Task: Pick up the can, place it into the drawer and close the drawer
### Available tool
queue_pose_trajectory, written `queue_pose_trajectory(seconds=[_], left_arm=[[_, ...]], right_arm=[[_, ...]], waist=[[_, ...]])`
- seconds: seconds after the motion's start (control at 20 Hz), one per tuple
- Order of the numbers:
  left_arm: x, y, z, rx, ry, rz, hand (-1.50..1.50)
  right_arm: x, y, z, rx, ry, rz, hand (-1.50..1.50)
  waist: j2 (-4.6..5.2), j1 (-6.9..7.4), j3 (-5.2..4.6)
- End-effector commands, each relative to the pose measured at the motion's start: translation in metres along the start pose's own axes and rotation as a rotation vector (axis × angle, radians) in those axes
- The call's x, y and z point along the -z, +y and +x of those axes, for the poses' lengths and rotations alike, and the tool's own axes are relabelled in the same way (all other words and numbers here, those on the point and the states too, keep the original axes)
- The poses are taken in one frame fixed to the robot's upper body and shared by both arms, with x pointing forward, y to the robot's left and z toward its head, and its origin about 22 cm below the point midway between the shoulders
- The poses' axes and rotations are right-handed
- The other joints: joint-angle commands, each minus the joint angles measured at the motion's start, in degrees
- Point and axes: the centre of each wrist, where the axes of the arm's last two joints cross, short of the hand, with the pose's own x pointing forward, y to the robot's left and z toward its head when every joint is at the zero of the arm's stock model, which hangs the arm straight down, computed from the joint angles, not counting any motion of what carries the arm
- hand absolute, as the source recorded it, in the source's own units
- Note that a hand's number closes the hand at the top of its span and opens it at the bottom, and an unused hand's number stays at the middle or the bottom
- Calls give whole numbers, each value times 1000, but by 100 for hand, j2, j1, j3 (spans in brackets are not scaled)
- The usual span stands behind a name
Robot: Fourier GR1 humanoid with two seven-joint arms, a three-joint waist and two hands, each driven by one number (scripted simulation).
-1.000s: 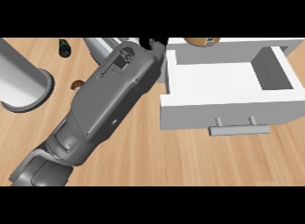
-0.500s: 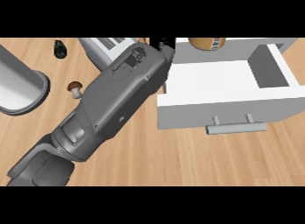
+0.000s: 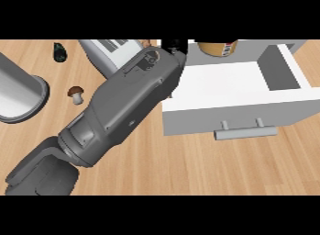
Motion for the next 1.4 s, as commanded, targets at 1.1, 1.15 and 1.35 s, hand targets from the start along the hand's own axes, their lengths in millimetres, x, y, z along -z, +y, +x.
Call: queue_pose_trajectory(seconds=[1.1, 1.15, 1.35], left_arm=[[0, 0, -15, -10, -28, 90, -150], [-4, -5, -14, -12, -22, 89, -150], [-6, -4, -17, -37, -54, 85, -150]], right_arm=[[23, 2, 21, -241, -167, 69, -150], [19, 0, 31, -305, -188, 80, -150], [33, 23, 30, -328, -239, 127, -150]], waist=[[72, -22, 3], [26, -70, 3], [39, 95, -2]])
